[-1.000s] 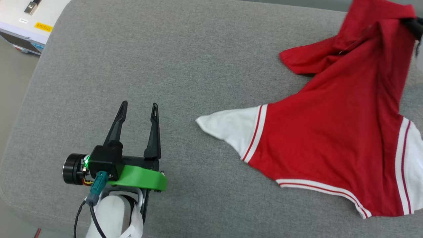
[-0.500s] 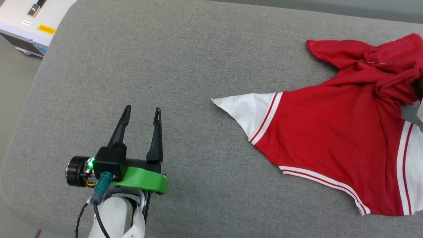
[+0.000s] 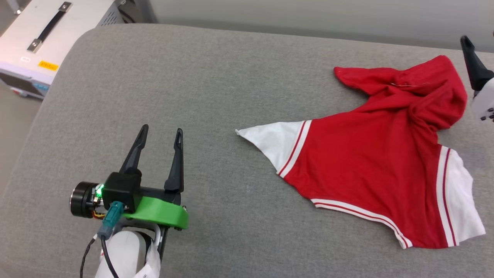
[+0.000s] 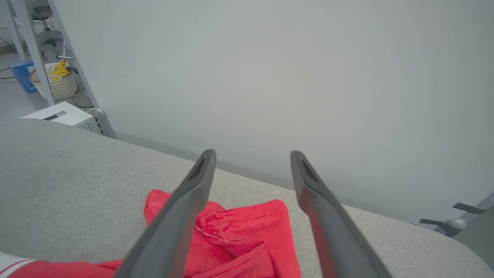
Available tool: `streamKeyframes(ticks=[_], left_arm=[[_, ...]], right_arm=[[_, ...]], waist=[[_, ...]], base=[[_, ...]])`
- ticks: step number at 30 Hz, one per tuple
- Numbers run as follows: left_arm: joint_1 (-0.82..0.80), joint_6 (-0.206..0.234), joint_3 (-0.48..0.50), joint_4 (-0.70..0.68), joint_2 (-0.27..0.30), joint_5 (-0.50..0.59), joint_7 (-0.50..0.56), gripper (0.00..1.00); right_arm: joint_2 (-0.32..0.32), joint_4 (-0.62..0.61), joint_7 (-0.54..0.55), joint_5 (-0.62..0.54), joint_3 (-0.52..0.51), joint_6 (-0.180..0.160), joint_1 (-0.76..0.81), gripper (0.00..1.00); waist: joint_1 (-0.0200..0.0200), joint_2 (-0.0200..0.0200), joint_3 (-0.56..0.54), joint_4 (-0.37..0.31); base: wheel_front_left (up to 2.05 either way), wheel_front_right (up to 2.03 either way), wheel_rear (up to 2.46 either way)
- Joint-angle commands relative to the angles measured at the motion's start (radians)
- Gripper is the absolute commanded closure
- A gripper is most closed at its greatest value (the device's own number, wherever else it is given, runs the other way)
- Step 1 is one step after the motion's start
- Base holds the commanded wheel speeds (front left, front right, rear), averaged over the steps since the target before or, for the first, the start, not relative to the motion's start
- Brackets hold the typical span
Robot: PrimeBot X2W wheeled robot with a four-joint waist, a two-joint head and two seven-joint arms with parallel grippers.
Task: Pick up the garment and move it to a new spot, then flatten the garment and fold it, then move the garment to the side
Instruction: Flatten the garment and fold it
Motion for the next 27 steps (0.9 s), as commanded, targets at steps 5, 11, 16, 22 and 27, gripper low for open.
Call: streamKeyframes(ticks=[5, 11, 16, 22, 27], left_arm=[[-0.049, -0.036, -0.051, 0.033, 0.061, 0.002, -0.006, 0.00], [-0.161, -0.048, -0.146, 0.099, 0.147, -0.054, -0.003, 0.00], [-0.295, -0.049, -0.339, 0.134, 0.268, -0.213, 0.095, 0.00], [-0.481, -0.049, -0.612, 0.134, 0.399, -0.448, 0.316, 0.00], [-0.623, -0.049, -0.812, 0.122, 0.443, -0.645, 0.510, 0.00]], right_arm=[[0.050, -0.260, -0.008, -0.191, -0.241, -0.001, 0.251, 0.00], [0.156, -0.495, -0.009, -0.371, -0.452, -0.001, 0.518, 0.00], [0.220, -0.624, 0.003, -0.448, -0.554, -0.001, 0.676, 0.00], [0.286, -0.739, 0.061, -0.496, -0.612, -0.001, 0.802, 0.00], [0.323, -0.794, 0.094, -0.504, -0.613, -0.001, 0.850, 0.00]], waist=[[0.0000, 0.0000, -0.050, -0.055], [0.0000, 0.0000, -0.074, -0.087], [0.0000, 0.0000, -0.086, -0.109], [0.0000, 0.0000, -0.081, -0.134], [0.0000, 0.0000, -0.062, -0.159]], base=[[0.00, 0.00, 0.00], [0.00, 0.00, 0.00], [0.00, 0.00, 0.00], [0.00, 0.00, 0.00], [0.00, 0.00, 0.00]])
